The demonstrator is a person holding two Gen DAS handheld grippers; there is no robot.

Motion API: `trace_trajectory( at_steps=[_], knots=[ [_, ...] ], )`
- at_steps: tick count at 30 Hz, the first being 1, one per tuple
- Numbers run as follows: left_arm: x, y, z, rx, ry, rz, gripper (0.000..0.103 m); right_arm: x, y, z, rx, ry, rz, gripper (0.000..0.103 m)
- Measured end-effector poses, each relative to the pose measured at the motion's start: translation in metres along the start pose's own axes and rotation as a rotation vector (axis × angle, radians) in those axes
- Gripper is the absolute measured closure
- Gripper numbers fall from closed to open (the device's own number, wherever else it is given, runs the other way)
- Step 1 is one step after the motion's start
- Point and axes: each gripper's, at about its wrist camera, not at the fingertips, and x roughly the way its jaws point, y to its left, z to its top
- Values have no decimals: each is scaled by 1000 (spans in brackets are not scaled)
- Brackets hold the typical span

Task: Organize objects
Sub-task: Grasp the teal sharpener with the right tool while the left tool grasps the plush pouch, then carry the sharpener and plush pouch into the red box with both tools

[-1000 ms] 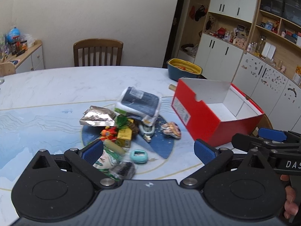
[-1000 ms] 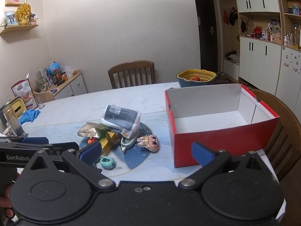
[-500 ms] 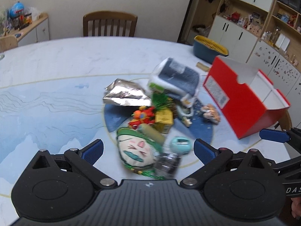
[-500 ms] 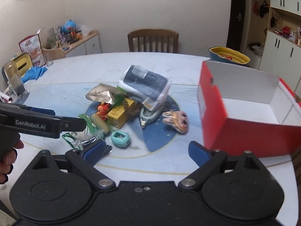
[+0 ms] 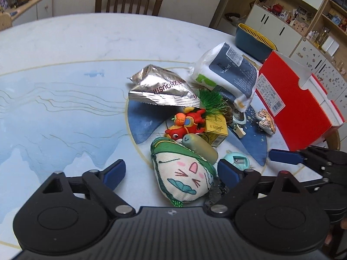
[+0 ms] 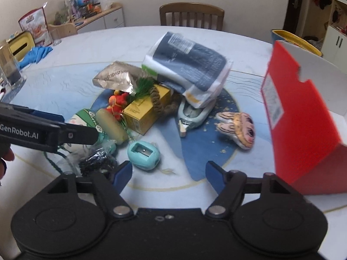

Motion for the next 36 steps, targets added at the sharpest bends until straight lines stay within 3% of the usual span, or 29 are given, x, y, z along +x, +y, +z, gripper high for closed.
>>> trace_trajectory(
  at_steps=[8, 13, 22, 36],
  knots=[
    [7, 4, 3, -9, 30, -94, 42, 13, 10, 9, -48, 14, 56, 56],
    [5, 6, 3, -15, 32, -107, 48, 15, 15, 13, -72, 25, 73, 74],
    [-13, 8, 4, -32, 29, -97, 58, 4, 14, 16, -56, 16, 81, 74],
    [-74, -29, 25, -101, -60, -112, 59, -65, -39, 13, 45, -43, 117, 74]
  ],
)
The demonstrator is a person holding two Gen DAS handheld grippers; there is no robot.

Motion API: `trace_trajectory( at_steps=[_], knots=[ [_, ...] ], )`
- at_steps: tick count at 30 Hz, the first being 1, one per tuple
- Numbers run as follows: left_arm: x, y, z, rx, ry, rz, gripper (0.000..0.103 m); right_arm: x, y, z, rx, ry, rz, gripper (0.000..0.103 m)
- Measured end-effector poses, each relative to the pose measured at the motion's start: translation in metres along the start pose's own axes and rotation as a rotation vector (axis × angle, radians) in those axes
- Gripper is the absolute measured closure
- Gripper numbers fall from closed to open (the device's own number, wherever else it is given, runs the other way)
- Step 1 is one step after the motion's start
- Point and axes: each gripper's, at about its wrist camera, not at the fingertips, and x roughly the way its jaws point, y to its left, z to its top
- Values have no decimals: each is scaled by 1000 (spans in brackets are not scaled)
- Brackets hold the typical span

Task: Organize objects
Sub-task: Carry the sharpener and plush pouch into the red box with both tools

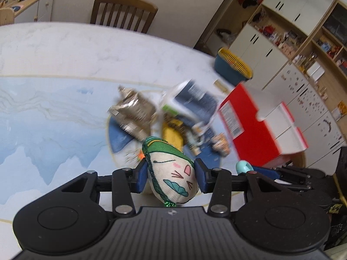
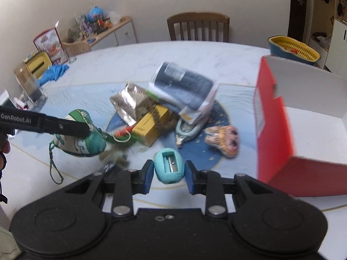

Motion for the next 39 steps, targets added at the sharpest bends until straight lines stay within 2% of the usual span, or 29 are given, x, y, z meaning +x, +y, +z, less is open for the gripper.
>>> trace_trajectory(
  at_steps=[5, 11, 19, 26, 30, 34, 39],
  knots=[
    [-12, -39, 21, 8, -45, -29, 59, -34, -25, 10, 4, -52, 32, 74],
    [-5, -98, 46, 61, -82, -68, 59, -63, -66, 23, 13, -86, 26, 74],
    [45, -173, 71, 127, -70, -119, 59, -86, -129, 30, 20, -118, -47, 74],
    [102, -233, 83, 194, -25, -132, 59, -87, -179, 27, 49, -102, -118, 74],
    [123, -261, 87, 217, -5, -142, 59, -87, -202, 25, 61, -103, -145, 74],
    [132, -290, 96, 259, -19, -177, 59, -91, -224, 24, 74, -111, -159, 74],
    [163, -310, 100, 280, 13, -155, 59, -85, -247, 26, 95, -101, -173, 74]
  ],
)
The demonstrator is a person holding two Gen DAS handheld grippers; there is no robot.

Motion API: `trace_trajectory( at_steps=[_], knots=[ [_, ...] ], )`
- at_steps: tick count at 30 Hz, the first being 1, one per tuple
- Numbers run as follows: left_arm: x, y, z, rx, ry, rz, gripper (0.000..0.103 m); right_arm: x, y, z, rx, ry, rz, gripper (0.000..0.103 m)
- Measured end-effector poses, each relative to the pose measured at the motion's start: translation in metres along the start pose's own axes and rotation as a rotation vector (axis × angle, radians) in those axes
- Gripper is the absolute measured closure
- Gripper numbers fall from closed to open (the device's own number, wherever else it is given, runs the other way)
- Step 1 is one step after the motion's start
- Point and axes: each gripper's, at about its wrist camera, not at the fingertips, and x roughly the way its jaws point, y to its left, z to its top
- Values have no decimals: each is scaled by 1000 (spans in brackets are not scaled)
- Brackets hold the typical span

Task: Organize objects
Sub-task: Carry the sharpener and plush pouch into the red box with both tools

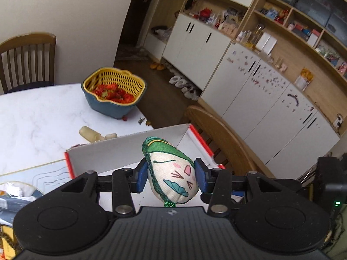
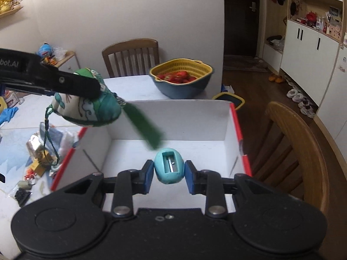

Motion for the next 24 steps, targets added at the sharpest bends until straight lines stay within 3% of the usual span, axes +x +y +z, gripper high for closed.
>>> trace_trajectory(
  at_steps=[9, 15, 24],
  knots=[
    [80, 5, -11, 8, 159, 84, 59, 43, -12, 2, -54, 98, -8, 74],
    [95, 2, -11, 40, 162, 78, 59, 70, -15, 4, -76, 158, 4, 74],
    [134, 20, -33, 37, 301, 150, 58, 101, -19, 1, -112, 304, 35, 74]
  ],
)
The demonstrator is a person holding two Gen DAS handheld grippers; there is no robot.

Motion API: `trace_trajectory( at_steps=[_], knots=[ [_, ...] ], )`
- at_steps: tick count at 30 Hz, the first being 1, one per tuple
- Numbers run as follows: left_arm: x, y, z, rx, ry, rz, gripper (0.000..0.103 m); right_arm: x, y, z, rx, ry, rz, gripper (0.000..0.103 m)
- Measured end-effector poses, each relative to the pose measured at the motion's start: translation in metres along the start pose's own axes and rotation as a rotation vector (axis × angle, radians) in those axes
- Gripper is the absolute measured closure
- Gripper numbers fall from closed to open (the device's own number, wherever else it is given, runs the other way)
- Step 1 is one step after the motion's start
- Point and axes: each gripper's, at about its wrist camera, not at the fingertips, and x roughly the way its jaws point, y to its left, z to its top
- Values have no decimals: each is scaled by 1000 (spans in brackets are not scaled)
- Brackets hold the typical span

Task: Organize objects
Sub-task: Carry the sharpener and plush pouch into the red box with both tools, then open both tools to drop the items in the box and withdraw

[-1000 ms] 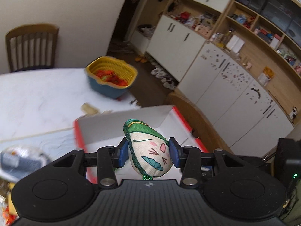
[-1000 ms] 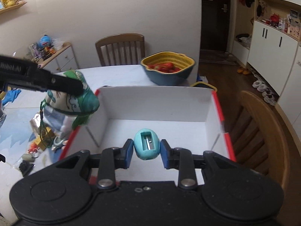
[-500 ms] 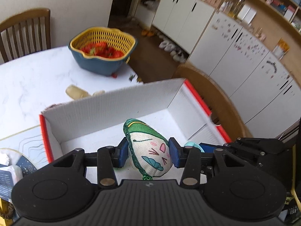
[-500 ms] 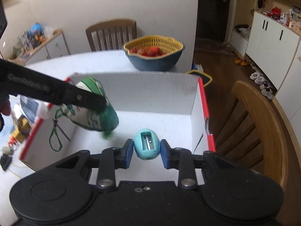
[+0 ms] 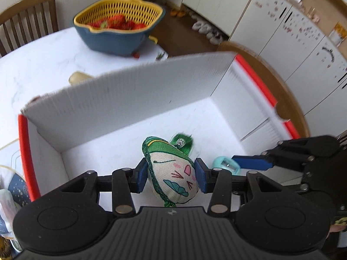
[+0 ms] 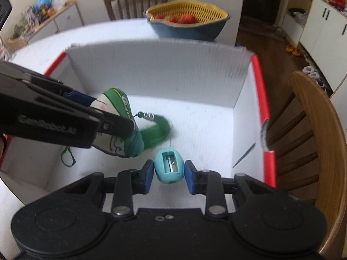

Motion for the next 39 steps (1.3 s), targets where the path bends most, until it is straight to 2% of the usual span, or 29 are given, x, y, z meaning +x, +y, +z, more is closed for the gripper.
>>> trace_trajectory(
  at_steps=[6, 15, 17, 20, 22, 23, 25, 27, 31, 35, 39],
  knots=[
    [17, 6, -6, 8, 67, 22, 58, 11, 0, 6, 3, 70, 14, 74],
    [23, 8, -2, 13, 115, 21, 51, 31, 3, 15, -15, 139, 15, 74],
    [23, 10, -2, 1, 120, 24, 41, 32, 4, 15, -23, 144, 16, 72],
    [24, 12, -2, -14, 128, 24, 37, 33, 6, 13, -38, 149, 24, 71],
    [23, 12, -1, -15, 123, 27, 35, 32, 7, 12, -43, 147, 22, 67],
    [21, 12, -1, -13, 121, 31, 29, 31, 7, 12, -44, 144, 22, 67],
    [17, 11, -1, -11, 112, 30, 24, 28, 6, 13, -41, 134, 23, 65],
    [12, 11, -1, -14, 96, 30, 24, 21, 5, 13, -33, 105, 21, 62],
    [-8, 13, -4, -23, 47, 10, 24, 7, 4, 10, -30, 54, 19, 47],
    [-31, 9, -9, -10, -5, -5, 24, -8, 5, 7, -25, 19, 31, 46],
    [-56, 5, -19, -1, -55, -33, 24, -28, 9, 2, -24, -30, 46, 40]
  ],
)
